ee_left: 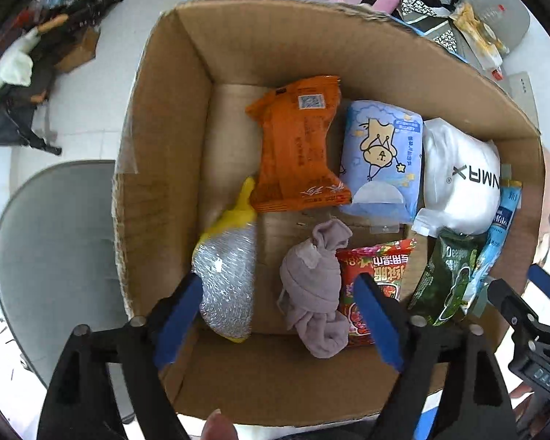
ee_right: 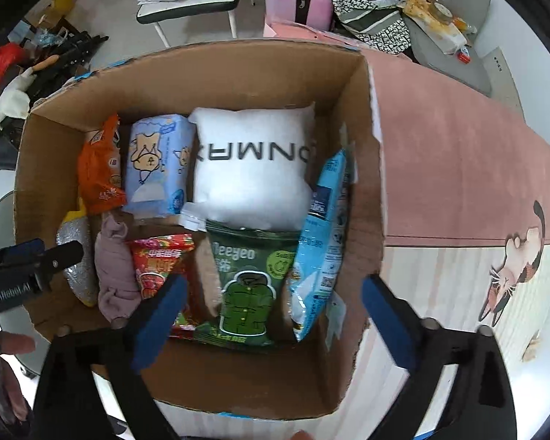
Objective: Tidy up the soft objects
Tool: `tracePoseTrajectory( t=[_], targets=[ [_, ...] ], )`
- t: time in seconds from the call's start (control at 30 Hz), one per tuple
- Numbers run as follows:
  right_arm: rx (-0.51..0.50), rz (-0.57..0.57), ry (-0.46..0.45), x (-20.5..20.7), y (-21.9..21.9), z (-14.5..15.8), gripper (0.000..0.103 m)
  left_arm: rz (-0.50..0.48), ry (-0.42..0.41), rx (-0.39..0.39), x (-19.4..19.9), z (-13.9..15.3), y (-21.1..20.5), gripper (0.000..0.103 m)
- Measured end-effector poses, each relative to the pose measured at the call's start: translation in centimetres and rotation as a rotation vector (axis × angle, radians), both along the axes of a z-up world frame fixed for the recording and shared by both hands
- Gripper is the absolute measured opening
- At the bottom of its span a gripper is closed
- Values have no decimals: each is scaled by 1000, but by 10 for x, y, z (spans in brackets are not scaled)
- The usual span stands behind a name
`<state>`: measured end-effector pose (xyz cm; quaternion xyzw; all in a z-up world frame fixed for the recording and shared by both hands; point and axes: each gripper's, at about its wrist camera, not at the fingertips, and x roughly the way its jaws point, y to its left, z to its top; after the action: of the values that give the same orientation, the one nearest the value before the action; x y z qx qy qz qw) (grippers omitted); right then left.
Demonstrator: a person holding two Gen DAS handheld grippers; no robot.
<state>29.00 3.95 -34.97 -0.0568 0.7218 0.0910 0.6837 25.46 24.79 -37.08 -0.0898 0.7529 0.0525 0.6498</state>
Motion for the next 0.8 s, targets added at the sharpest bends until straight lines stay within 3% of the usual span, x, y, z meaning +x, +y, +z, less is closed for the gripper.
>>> tracePoseTrajectory(
  t=[0.07,0.47,0.8],
  targets=[
    [9,-3,14,1,2,-1,103,-12,-7,8,0,4,-2,91],
    [23,-35,7,-15,-5,5,103,2,-74,29,-17,33,-14,92],
    [64,-21,-136,-58,-24,68,103,24,-250,123,-63,104,-32,92]
  ],
)
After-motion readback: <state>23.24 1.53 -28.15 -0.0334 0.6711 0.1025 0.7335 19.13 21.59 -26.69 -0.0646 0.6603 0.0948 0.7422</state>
